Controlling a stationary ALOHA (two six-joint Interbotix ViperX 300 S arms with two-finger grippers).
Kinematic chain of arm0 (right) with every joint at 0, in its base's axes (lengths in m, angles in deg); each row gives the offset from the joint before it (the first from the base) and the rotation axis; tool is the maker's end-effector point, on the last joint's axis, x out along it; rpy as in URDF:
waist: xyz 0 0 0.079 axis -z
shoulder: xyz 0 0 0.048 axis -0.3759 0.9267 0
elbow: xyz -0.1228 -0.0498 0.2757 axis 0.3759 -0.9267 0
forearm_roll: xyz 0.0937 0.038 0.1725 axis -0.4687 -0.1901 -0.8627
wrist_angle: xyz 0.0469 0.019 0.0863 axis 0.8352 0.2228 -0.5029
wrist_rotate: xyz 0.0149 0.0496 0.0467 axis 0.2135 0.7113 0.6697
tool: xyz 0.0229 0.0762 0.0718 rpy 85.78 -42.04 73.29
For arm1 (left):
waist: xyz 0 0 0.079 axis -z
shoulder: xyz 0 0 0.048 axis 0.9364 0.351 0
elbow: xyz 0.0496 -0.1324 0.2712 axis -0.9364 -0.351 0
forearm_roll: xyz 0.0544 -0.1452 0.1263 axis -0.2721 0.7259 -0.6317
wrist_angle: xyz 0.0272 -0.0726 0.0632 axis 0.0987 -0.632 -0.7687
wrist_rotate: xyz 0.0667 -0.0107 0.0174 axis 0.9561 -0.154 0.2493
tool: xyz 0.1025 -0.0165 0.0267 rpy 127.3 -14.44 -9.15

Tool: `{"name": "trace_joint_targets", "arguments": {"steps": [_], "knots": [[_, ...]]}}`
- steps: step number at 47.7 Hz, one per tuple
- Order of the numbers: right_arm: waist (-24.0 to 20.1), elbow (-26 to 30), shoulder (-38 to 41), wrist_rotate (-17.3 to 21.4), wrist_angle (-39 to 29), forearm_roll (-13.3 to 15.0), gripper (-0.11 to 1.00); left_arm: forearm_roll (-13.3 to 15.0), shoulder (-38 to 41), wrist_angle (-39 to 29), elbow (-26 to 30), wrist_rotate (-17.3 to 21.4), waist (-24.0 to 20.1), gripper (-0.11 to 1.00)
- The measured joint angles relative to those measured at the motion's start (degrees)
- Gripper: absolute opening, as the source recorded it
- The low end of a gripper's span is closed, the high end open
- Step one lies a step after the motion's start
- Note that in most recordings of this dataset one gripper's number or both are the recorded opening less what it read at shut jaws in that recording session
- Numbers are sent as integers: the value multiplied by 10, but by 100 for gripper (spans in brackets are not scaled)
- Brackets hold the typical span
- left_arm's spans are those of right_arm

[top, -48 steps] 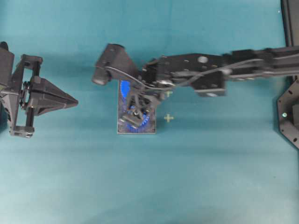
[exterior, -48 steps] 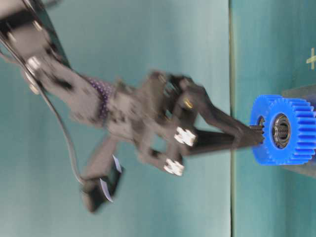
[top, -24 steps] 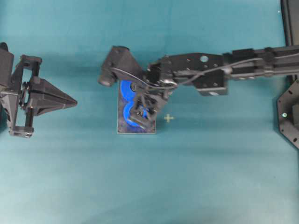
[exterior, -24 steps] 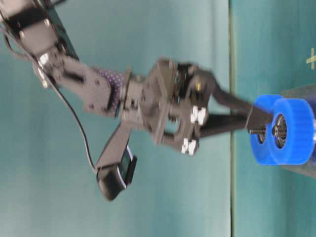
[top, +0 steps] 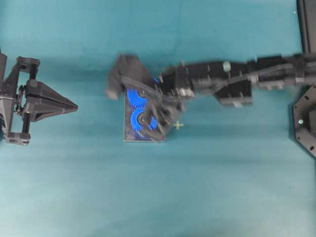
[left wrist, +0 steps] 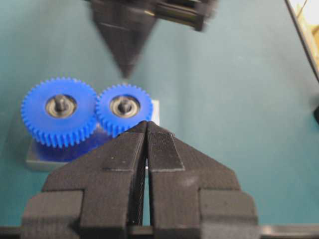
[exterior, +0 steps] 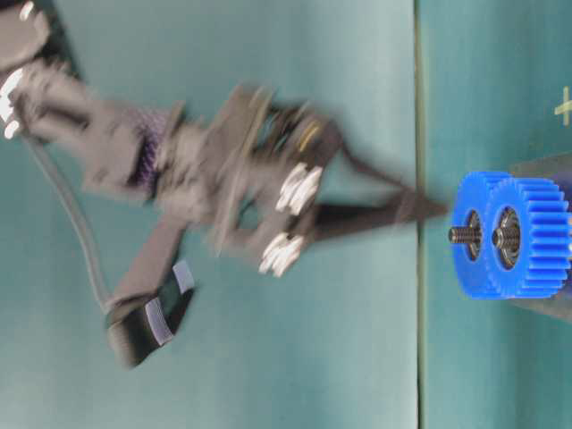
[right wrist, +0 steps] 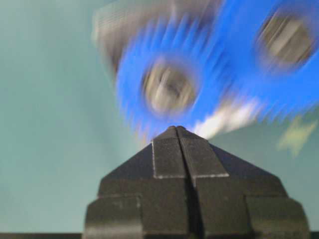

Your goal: Fit the small gear onto the shaft.

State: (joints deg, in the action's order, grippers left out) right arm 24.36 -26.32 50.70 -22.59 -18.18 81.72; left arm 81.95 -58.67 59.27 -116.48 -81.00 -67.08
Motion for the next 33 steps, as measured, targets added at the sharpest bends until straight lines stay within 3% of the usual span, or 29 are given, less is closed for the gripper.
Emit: {"name": "trace_joint_targets", "arguments": {"steps": [10,18,25,33], "knots": [[10,37,48,-35,-1,1,-1,0,-4,0,1,-1,0,0],[12,37,62,-40,-19,1,-1,-1,-4,0,0,-1,0,0],[11,5,44,-40,-27,1,-1,0,-7,-1,1,-1,0,0],[-11,-58,2,-26,-26,-25,-1,-1,-11,-2,0,-1,-1,0]]}}
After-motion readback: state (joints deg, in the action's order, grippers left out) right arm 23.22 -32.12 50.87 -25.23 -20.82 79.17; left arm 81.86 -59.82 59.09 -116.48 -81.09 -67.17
